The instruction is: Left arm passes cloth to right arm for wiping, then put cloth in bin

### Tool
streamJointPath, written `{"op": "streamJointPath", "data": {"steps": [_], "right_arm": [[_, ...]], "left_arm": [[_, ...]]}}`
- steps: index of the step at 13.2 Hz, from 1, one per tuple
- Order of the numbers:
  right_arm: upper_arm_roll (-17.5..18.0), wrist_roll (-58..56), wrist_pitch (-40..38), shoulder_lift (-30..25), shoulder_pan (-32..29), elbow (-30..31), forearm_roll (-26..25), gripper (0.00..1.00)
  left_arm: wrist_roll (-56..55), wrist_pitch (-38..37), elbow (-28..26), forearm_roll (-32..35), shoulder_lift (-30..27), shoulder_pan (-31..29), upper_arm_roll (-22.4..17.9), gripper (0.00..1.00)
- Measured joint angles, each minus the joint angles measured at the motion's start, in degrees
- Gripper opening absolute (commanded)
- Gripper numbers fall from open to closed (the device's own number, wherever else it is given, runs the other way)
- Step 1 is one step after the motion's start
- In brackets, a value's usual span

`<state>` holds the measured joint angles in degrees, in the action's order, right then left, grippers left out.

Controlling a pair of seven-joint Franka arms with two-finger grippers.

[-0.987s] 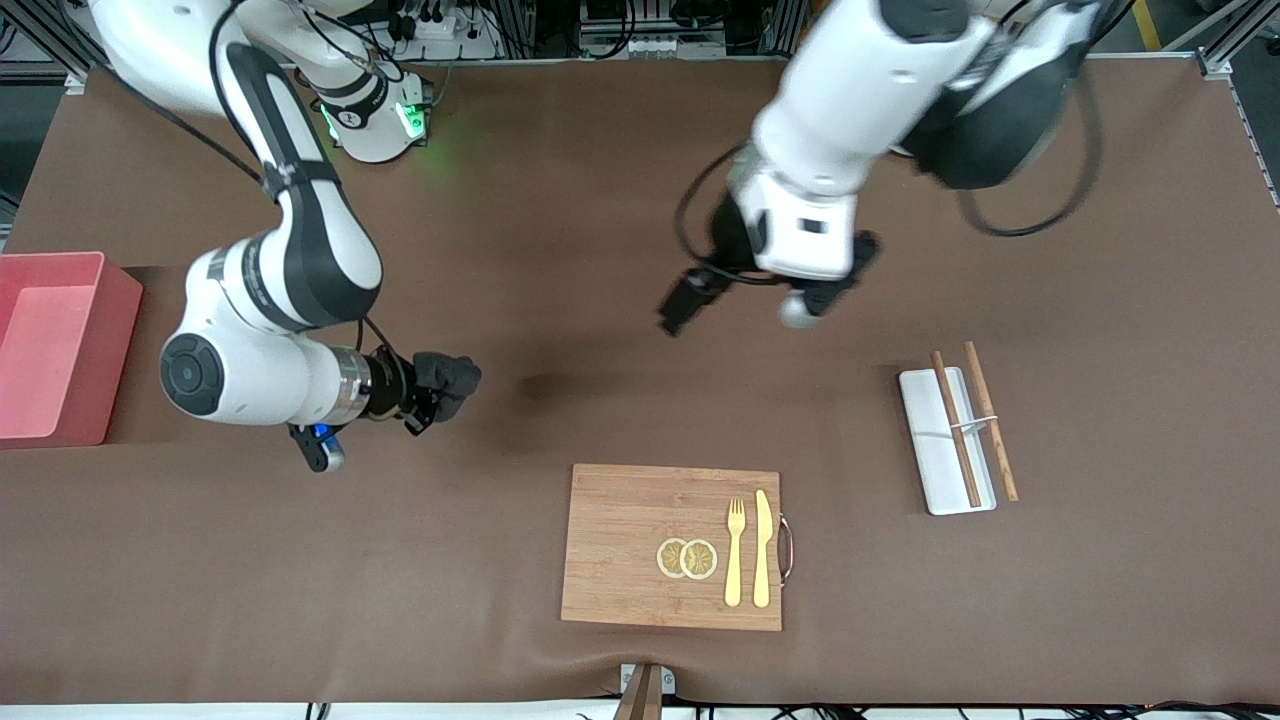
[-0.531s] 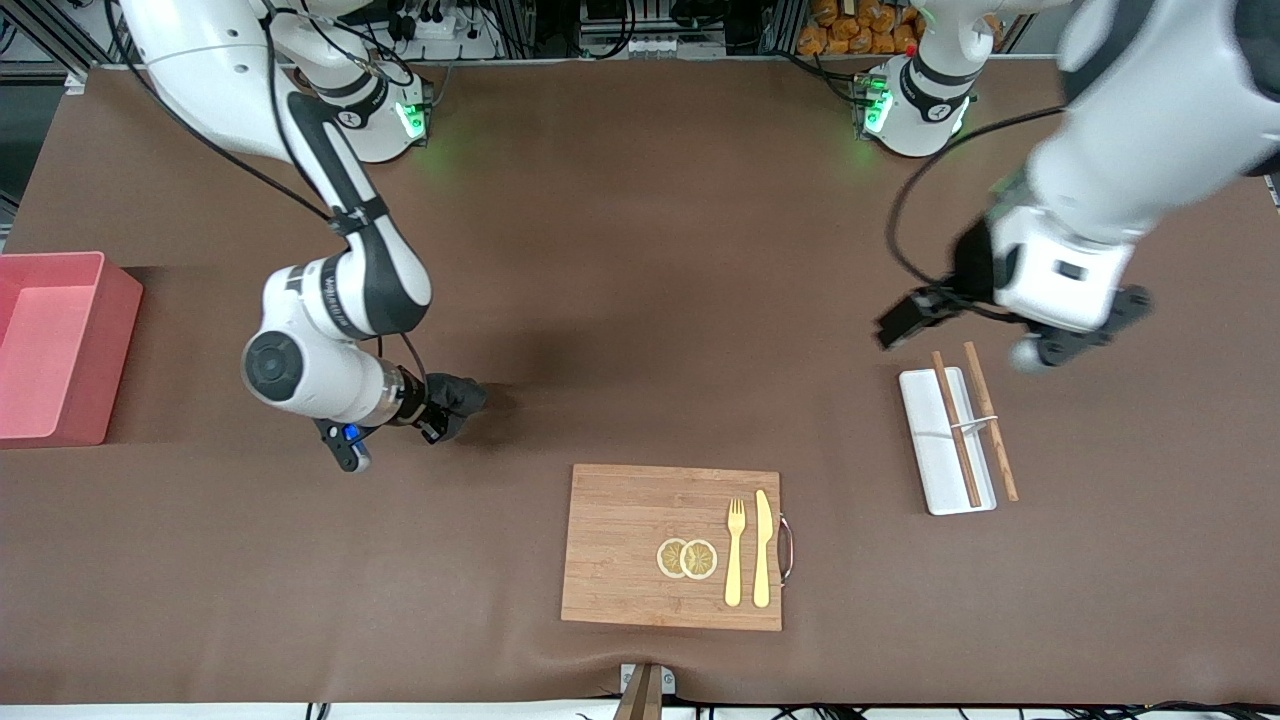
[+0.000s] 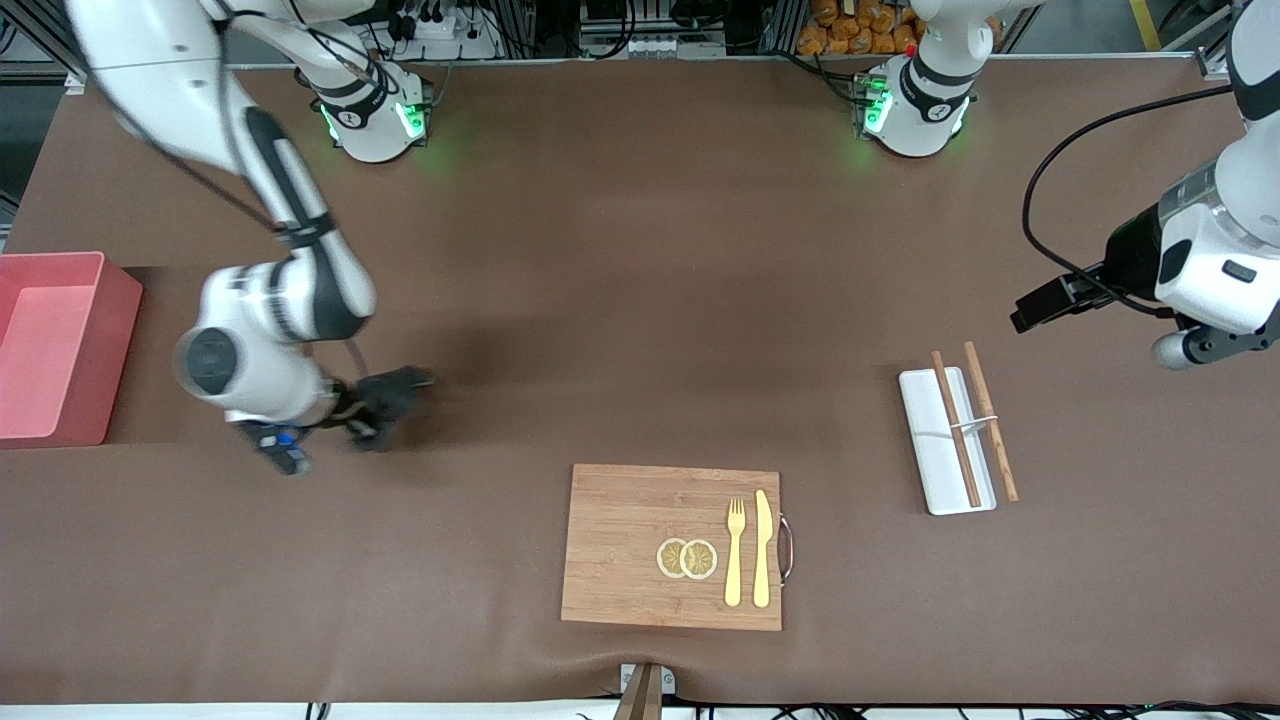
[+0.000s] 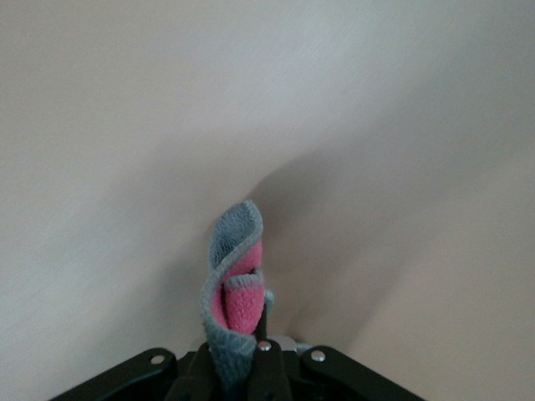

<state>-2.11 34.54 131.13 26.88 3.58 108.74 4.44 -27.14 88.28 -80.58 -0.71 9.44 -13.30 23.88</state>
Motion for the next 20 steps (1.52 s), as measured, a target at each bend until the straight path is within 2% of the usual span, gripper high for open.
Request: {"op": "streamJointPath", "data": {"steps": [3,6,7,9,11,13,20], "right_arm": [[-0.1,-23.2,1.7,0.2,-12.7,0.1,-0.1,0.00],[0.0,-44.9,4.3,0.7,-20.2,-0.5,-0.4,0.00],[0.0,-52.0,4.6,0.9,-21.8,-1.8,-1.1,0.00],[0.0,-57.7,4.4,1.7,-23.5,-5.5,-5.5,0.00],[0.6,-53.9,4.2,2.6,-23.2,-6.3,-7.3,0.00],[1.2,-46.5,4.2,4.0,-21.7,-5.8,-7.8,0.00],[1.8,-19.3,4.4,4.5,-10.1,-1.6,-8.0,0.00]], "left_arm": [[4.7,-0.2,-1.1,0.0,-2.7,-1.7,0.0,1.00],[8.6,-0.9,-1.3,0.1,-4.4,-2.5,-0.3,1.00],[11.1,-1.0,-1.6,0.1,-4.9,-2.3,-1.5,1.00],[17.1,-1.0,-2.2,0.1,-6.0,1.3,-8.2,1.00],[19.4,-1.4,-2.5,0.1,-6.9,6.0,-14.7,1.00],[19.4,-2.6,-2.6,0.1,-7.5,8.9,-17.3,1.00],[19.2,-5.4,-2.8,0.1,-8.0,10.2,-18.1,1.00]]}}
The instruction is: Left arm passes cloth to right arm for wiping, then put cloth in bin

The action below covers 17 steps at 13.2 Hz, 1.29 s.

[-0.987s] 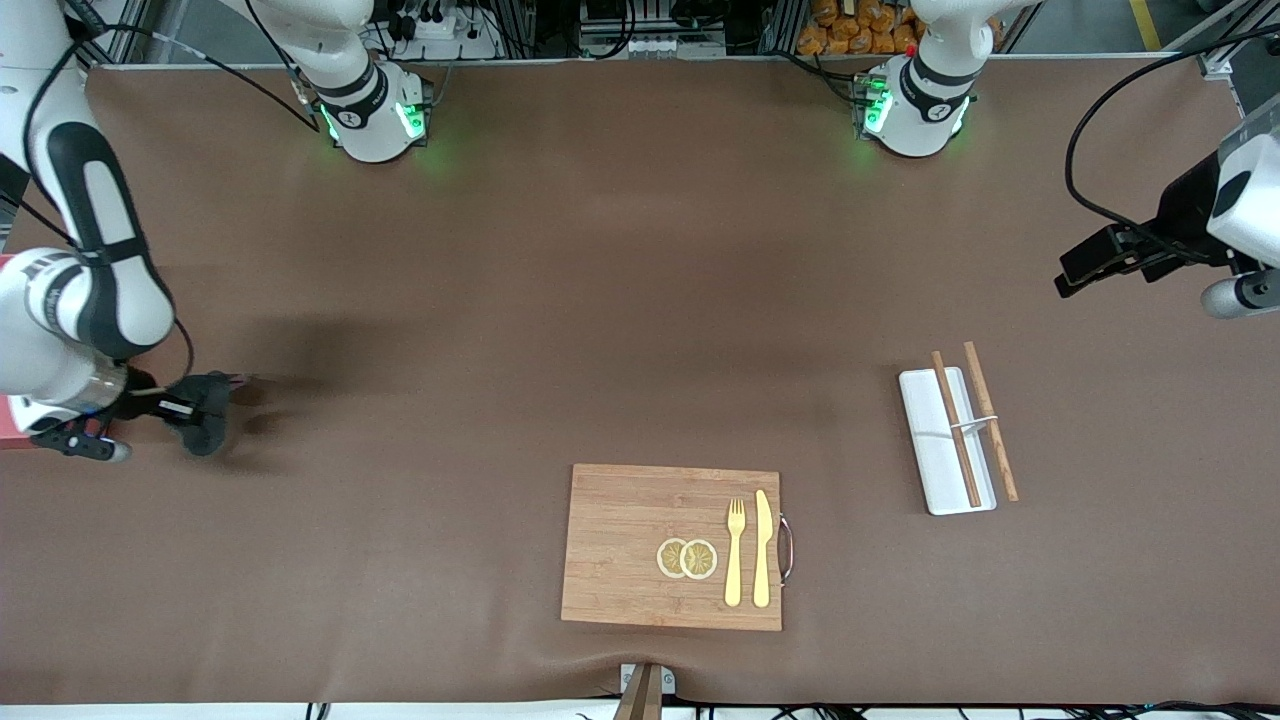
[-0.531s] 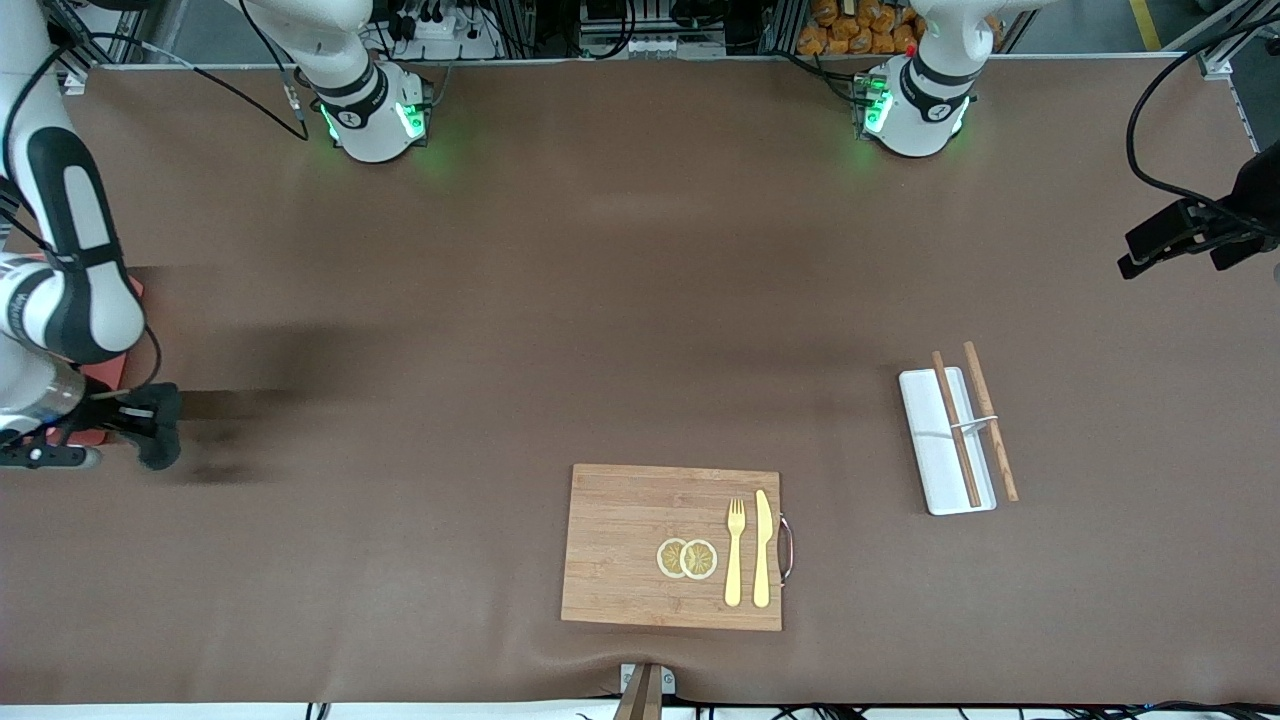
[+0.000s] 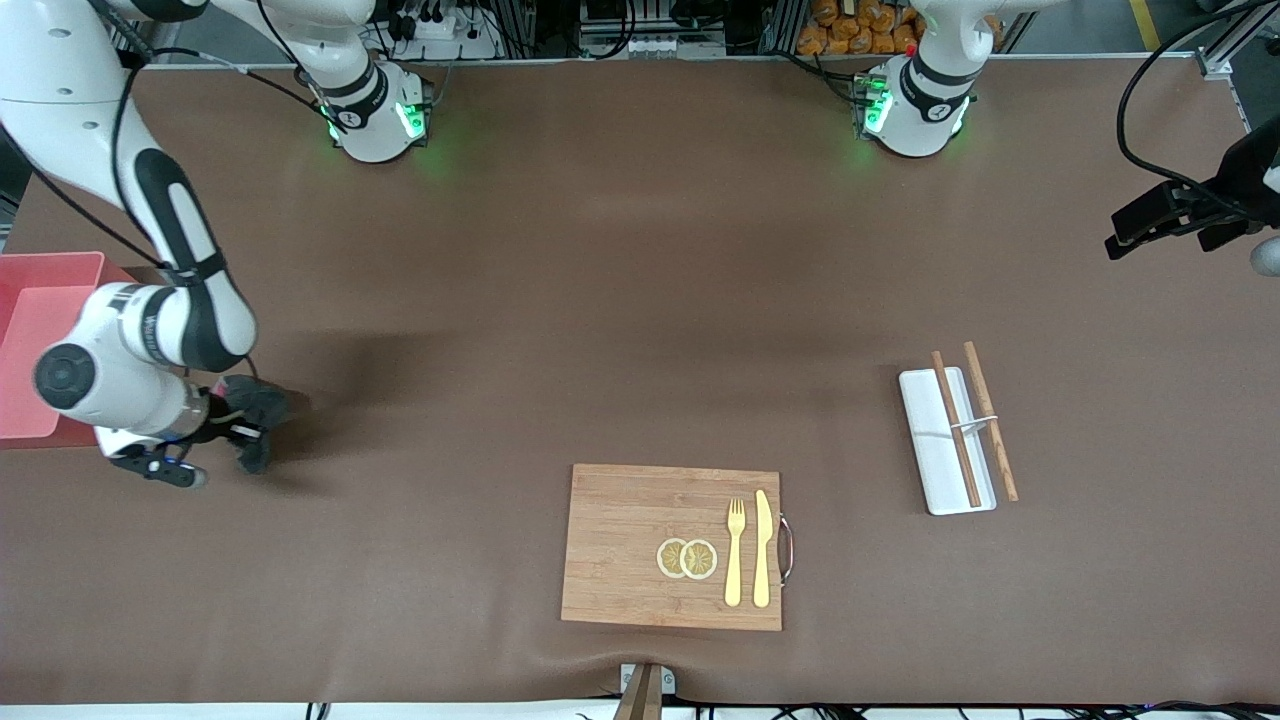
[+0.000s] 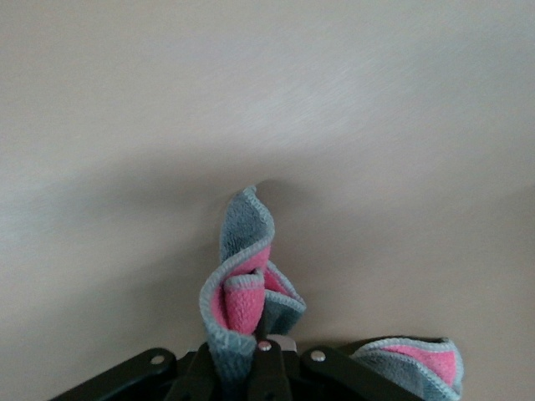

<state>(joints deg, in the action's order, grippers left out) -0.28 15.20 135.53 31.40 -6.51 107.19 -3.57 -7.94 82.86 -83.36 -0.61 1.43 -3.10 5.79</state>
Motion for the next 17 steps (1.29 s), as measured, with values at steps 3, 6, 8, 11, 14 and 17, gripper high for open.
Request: {"op": "streamJointPath", "data": {"steps": [3,6,8,11,14,17], "right_arm": [[0.3,16.3,0.0,-1.8,7.3,2.7,0.0,0.00],[0.4,37.8,0.0,-2.6,17.8,3.6,-0.2,0.00],[0.9,45.9,0.5,-2.8,21.5,3.4,-0.1,0.00],[1.8,52.2,-0.7,-3.4,23.6,1.1,0.9,0.00],[1.3,48.5,-11.8,-4.7,21.8,-5.0,1.2,0.00],[0.9,32.1,-18.3,-7.4,15.1,-8.5,1.4,0.00]], "left_arm": [[0.0,-0.1,-0.1,0.0,0.0,0.0,0.0,1.00],[0.0,-0.1,-0.3,0.0,0.0,0.0,0.0,1.00],[-0.1,-0.1,-0.4,0.0,0.0,0.0,0.0,1.00],[-0.1,-0.1,-0.4,0.0,0.0,0.0,0.0,1.00],[-0.1,-0.1,-0.4,0.0,-0.1,0.0,0.0,1.00],[-0.1,-0.1,-0.5,0.0,-0.2,0.1,0.1,1.00]]}}
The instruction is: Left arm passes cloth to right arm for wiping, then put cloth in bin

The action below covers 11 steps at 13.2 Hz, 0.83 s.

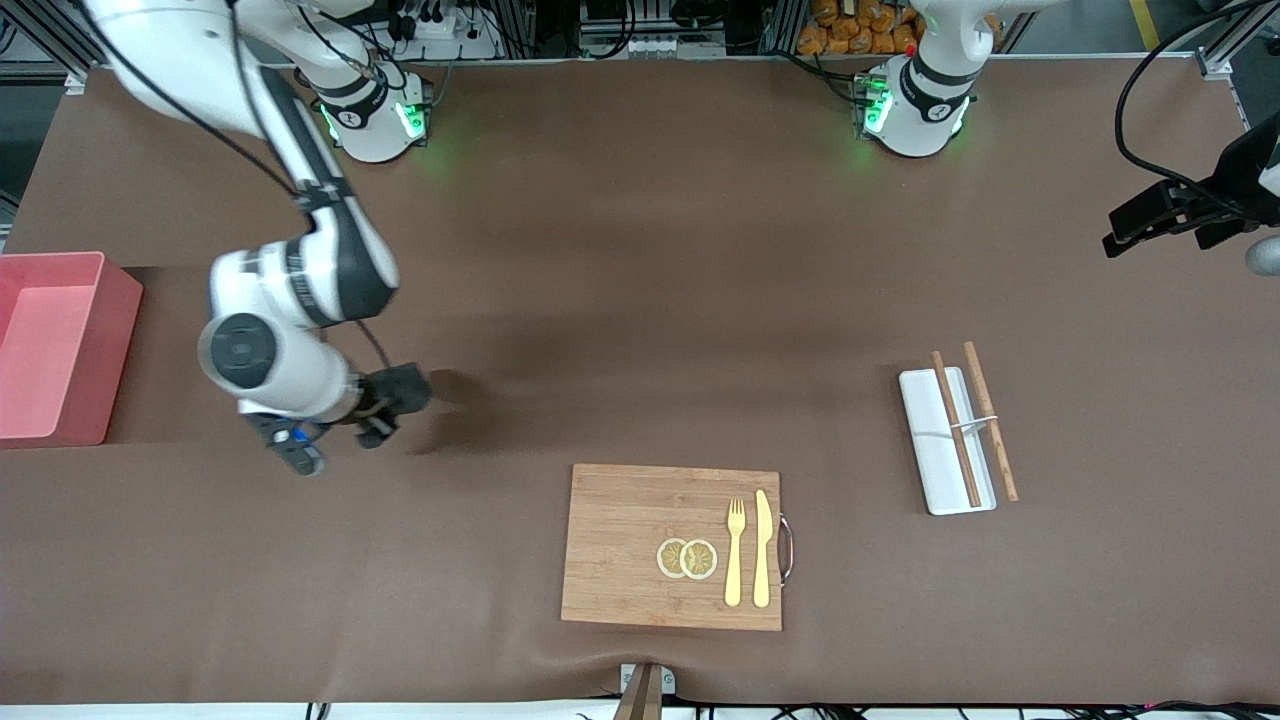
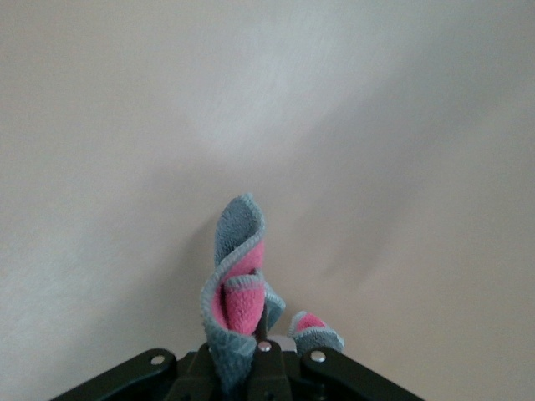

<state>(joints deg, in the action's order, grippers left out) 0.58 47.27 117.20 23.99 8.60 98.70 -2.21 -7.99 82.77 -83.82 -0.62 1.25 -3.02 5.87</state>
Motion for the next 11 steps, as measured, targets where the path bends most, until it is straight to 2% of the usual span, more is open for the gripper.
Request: {"op": "streamJointPath", "data": {"steps": [6,11], "right_arm": [[-0.7,-42.9,-1.3,-2.6,-19.9,-0.7,0.2,0.00],[-1.0,-72.4,-10.3,-3.1,-35.9,-11.2,-0.2,0.00]], "left_arm": [[-0.1,0.0,-0.1,0.0,-0.1,0.2,1.6,1.00],[-0.1,0.0,-0.1,0.0,-0.3,0.2,2.4,1.00]]}}
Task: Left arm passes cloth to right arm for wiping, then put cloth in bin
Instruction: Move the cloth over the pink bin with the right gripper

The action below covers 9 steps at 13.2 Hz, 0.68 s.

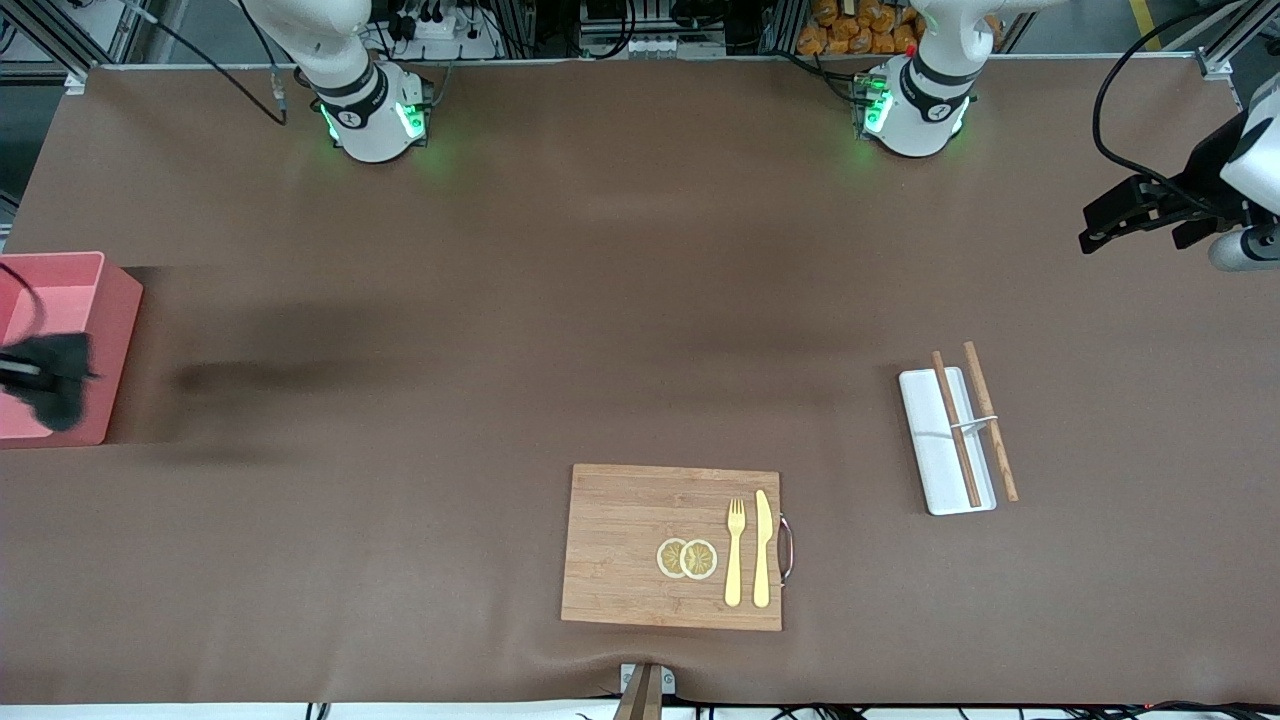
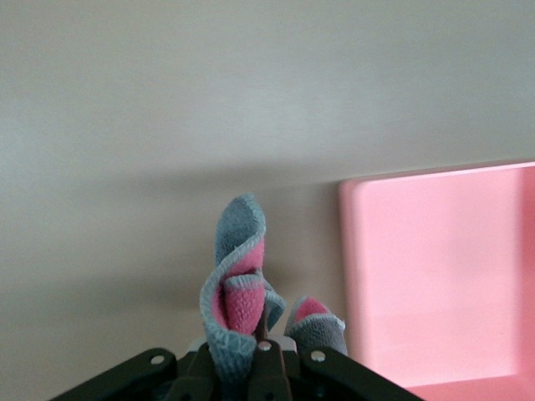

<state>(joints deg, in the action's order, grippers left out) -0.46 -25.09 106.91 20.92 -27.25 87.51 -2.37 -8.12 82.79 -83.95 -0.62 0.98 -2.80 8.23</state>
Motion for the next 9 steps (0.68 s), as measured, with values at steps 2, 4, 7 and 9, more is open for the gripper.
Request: {"op": "streamJointPath", "data": {"steps": [2,4,7,9], "right_arm": [[0.0,-9.1,-1.3,0.1,-4.9,-2.3,0.0,0.00],[0.1,-15.4,0.9,2.3,-8.9,-2.1,0.0,0.00],[0.2,-25.6,6.8,9.8,-14.0,-2.0,1.5,0.00],[0.2,-27.2,9.8,14.2,-16.2,-1.9,2.2,0.02]], "left_arm": [[0.0,0.0,0.0,0.0,-0.1,0.0,0.1,1.00],[0.0,0.0,0.0,0.0,-0.1,0.0,0.1,1.00],[0.0,0.0,-0.1,0.0,-0.1,0.0,0.2,1.00],[0.0,0.0,-0.1,0.0,-0.2,0.0,0.2,1.00]]}}
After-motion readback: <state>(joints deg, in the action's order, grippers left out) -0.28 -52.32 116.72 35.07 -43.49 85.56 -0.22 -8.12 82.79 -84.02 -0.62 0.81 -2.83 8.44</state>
